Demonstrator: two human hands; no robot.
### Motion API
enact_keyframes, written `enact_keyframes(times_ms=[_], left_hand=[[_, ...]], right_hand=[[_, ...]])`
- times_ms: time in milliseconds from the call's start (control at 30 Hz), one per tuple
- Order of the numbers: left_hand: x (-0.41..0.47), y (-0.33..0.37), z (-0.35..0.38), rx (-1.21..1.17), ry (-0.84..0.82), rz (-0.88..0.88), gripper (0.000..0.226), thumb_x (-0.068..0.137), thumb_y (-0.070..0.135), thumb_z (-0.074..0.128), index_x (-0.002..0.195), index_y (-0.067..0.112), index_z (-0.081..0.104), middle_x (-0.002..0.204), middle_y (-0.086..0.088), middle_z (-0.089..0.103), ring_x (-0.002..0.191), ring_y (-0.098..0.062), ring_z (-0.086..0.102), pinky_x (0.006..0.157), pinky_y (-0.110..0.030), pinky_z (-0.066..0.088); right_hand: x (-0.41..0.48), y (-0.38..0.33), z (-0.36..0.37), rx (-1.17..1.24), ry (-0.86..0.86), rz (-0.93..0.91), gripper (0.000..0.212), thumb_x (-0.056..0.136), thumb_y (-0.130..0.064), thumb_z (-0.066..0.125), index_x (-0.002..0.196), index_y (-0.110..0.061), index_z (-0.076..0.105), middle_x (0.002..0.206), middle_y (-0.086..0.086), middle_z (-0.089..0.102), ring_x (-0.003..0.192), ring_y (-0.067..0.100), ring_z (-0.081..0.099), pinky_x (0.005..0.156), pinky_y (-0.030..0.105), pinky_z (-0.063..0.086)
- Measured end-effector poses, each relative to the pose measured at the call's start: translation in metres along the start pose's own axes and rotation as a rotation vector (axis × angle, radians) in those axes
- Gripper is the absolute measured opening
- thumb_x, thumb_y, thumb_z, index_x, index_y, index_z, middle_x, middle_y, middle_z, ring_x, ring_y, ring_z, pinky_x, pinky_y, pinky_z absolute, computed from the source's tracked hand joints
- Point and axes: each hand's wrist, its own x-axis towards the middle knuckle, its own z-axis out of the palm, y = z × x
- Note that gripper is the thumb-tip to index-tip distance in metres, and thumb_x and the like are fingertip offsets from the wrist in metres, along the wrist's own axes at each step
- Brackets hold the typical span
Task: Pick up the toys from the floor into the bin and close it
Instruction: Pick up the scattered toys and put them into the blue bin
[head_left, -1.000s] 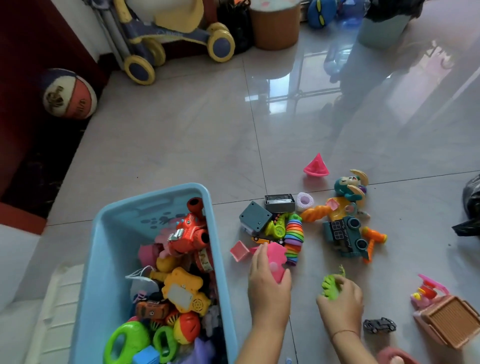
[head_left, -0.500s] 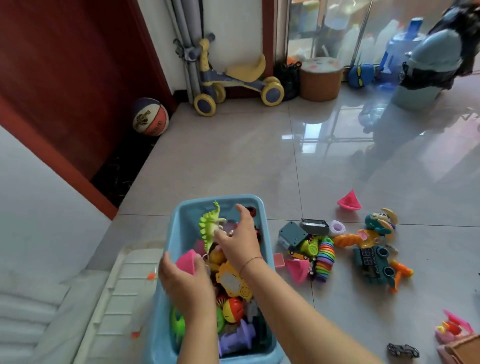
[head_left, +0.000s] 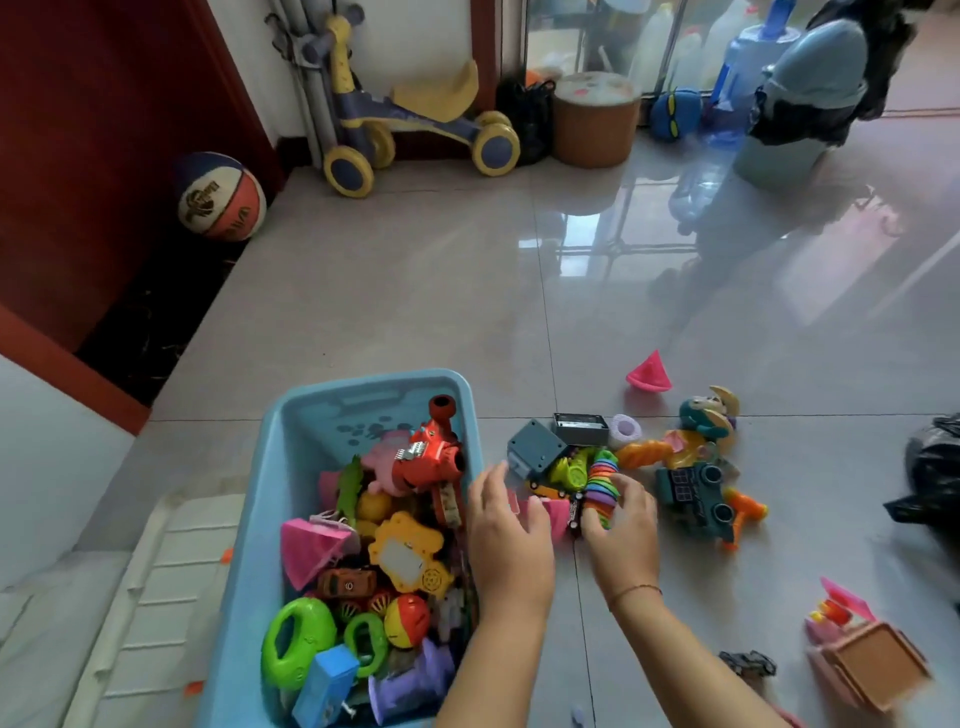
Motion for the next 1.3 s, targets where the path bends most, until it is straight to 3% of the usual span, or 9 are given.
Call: enact_keyframes(times_ms=[200, 400, 533, 667, 867, 1067, 1167, 1233, 1300], left_hand=[[0.039, -0.014, 0.088, 0.232, -0.259, -0.211, 0.061, 0.093, 0.033, 0.051, 0.146, 0.015, 0.026, 0.154, -0.003, 0.024, 0.14, -0.02, 0.025, 0.111, -0.03, 0.027], [0.084, -0.072, 0.132, 0.412, -0.172, -0.589, 0.074, 0.088, 0.047, 0.054, 0.148, 0.02, 0.02, 0.155, -0.013, 0.016, 0.138, -0.035, 0.024, 0.111, -0.048, 0.03], [0.091, -0.093, 0.147, 0.44, -0.205, -0.603, 0.062, 0.094, 0.039, 0.048, 0.148, 0.023, 0.023, 0.15, -0.013, 0.02, 0.134, -0.035, 0.029, 0.103, -0.046, 0.035], [0.096, -0.098, 0.157, 0.415, -0.161, -0.624, 0.041, 0.096, 0.03, 0.047, 0.135, 0.02, 0.046, 0.139, -0.012, 0.036, 0.126, -0.032, 0.038, 0.099, -0.042, 0.036], [0.086, -0.098, 0.156, 0.185, -0.075, -0.775, 0.025, 0.092, 0.017, 0.053, 0.116, 0.017, 0.06, 0.128, -0.011, 0.043, 0.116, -0.033, 0.044, 0.087, -0.034, 0.04], [0.059, -0.049, 0.13, -0.014, -0.131, -0.464, 0.021, 0.093, 0.025, 0.055, 0.112, 0.019, 0.06, 0.113, 0.001, 0.045, 0.095, -0.017, 0.053, 0.083, -0.02, 0.042], [0.038, -0.017, 0.094, -0.128, -0.157, -0.282, 0.019, 0.09, 0.03, 0.059, 0.108, 0.024, 0.062, 0.11, 0.007, 0.049, 0.089, -0.002, 0.05, 0.071, -0.001, 0.037], [0.028, -0.002, 0.063, -0.191, -0.049, -0.216, 0.016, 0.089, 0.033, 0.061, 0.105, 0.028, 0.062, 0.11, 0.01, 0.05, 0.092, 0.001, 0.052, 0.072, -0.002, 0.038], [0.022, 0.004, 0.026, -0.272, 0.144, -0.245, 0.016, 0.087, 0.029, 0.063, 0.103, 0.028, 0.063, 0.111, 0.008, 0.051, 0.097, -0.006, 0.054, 0.079, -0.014, 0.042]], right_hand=[[0.052, 0.053, 0.009, -0.053, -0.063, 0.133, 0.063, 0.081, -0.025, 0.069, 0.136, -0.016, 0.039, 0.136, 0.01, 0.039, 0.123, 0.026, 0.045, 0.101, 0.039, 0.042], [0.098, 0.081, 0.032, -0.069, -0.13, 0.237, 0.073, 0.08, -0.037, 0.07, 0.14, -0.023, 0.032, 0.137, 0.009, 0.037, 0.121, 0.027, 0.046, 0.1, 0.039, 0.044], [0.111, 0.093, 0.053, -0.057, -0.147, 0.286, 0.073, 0.081, -0.037, 0.069, 0.141, -0.028, 0.029, 0.13, 0.008, 0.04, 0.116, 0.026, 0.048, 0.097, 0.04, 0.047], [0.119, 0.101, 0.064, -0.126, -0.108, 0.281, 0.07, 0.082, -0.032, 0.067, 0.142, -0.03, 0.03, 0.125, 0.008, 0.043, 0.116, 0.029, 0.046, 0.095, 0.04, 0.045], [0.092, 0.115, 0.059, -0.08, -0.094, 0.323, 0.061, 0.084, -0.022, 0.062, 0.14, -0.027, 0.038, 0.127, 0.012, 0.046, 0.111, 0.033, 0.051, 0.095, 0.041, 0.045], [0.039, 0.104, 0.02, 0.134, 0.098, 0.436, 0.056, 0.085, -0.017, 0.064, 0.137, -0.017, 0.042, 0.129, 0.016, 0.047, 0.099, 0.026, 0.05, 0.09, 0.034, 0.041], [0.023, 0.075, -0.001, 0.286, 0.196, 0.414, 0.051, 0.085, -0.019, 0.065, 0.132, -0.02, 0.046, 0.127, 0.015, 0.05, 0.101, 0.023, 0.051, 0.091, 0.038, 0.044], [0.014, 0.042, -0.015, 0.407, 0.219, 0.343, 0.047, 0.086, -0.018, 0.065, 0.13, -0.021, 0.049, 0.123, 0.011, 0.051, 0.104, 0.023, 0.051, 0.092, 0.04, 0.047], [0.001, 0.0, -0.026, 0.552, 0.182, 0.251, 0.045, 0.086, -0.015, 0.065, 0.128, -0.022, 0.05, 0.117, 0.006, 0.053, 0.103, 0.021, 0.053, 0.092, 0.042, 0.049]])
